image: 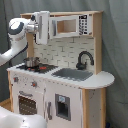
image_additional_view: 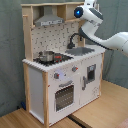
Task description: Play with the kitchen
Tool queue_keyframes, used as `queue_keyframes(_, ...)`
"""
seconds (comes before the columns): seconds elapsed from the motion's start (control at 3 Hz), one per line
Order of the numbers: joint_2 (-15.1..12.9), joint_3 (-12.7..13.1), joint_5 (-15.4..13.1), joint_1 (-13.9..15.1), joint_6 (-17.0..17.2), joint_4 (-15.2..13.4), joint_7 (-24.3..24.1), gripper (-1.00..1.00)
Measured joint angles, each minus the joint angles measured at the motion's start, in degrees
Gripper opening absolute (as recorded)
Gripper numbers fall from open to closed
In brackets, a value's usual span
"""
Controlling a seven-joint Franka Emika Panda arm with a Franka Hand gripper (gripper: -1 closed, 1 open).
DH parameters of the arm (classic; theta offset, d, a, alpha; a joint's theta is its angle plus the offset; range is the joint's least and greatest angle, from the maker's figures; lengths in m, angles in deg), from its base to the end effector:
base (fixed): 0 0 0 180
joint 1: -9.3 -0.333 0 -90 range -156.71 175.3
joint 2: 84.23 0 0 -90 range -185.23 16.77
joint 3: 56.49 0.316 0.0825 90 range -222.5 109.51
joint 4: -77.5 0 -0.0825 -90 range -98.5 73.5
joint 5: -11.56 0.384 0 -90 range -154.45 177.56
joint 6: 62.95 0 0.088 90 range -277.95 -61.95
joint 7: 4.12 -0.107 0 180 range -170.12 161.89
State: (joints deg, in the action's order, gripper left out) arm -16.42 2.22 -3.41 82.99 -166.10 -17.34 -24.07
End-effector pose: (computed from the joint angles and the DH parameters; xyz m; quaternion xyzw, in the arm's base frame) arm 0.4226 0.2647 0.7307 0.7087 -0.2084 0.3614 0.5689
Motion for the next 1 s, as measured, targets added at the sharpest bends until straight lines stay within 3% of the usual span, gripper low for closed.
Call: queue_keyframes(1.0, 0.66, -4.15, -1.36, -6.35, -9.55, -12.55, 0.00, -1.00)
